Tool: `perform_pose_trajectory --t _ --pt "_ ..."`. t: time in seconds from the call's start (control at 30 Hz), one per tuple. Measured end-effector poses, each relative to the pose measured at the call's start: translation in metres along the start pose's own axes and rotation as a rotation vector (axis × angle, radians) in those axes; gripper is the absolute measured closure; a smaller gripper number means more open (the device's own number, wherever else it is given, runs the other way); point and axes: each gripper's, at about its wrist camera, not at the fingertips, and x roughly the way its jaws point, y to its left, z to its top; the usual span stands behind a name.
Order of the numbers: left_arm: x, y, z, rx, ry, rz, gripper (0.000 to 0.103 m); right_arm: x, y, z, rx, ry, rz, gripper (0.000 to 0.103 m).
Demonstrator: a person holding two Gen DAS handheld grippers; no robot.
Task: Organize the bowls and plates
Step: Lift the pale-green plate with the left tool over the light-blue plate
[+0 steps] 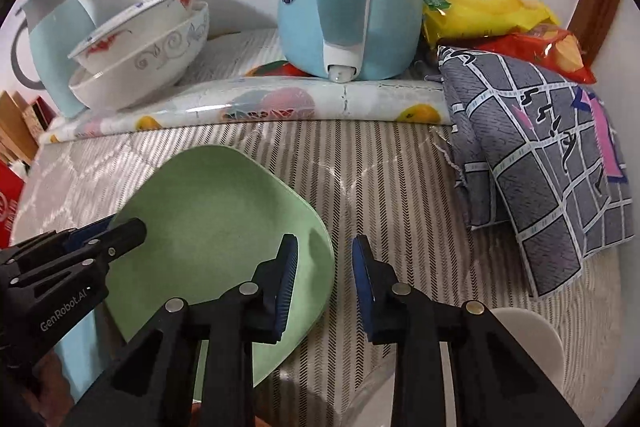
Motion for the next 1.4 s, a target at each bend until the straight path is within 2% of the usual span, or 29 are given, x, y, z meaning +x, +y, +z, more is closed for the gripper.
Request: perform_pose_trajectory --t 0.1,0.17,0.33,0.77,1.4 --pt "0.001 -0.001 -0.001 0.002 -0.011 0.0 0.091 0.002 0.003 0.0 -0.02 0.004 -0.035 0.081" --pt "-0.001 -0.002 -0.001 0.001 -0.021 -0.016 0.093 0.003 0.004 0.0 -0.033 0.001 -0.045 0.089" --pt "-0.01 -0.003 -0.001 0.017 -0.058 -0.009 0.094 -0.002 0.001 -0.001 -0.027 -0.026 -0.056 0.097" --pt "-0.051 -0.008 0.001 0.025 -0.134 -0.03 0.094 -0.051 -0.002 -0.002 0.016 -0.13 -0.047 0.097" --pt "-0.119 -0.006 -0.04 0.022 -0.198 -0.034 0.094 -0.124 0.011 -0.04 0.04 -0.203 -0.034 0.097"
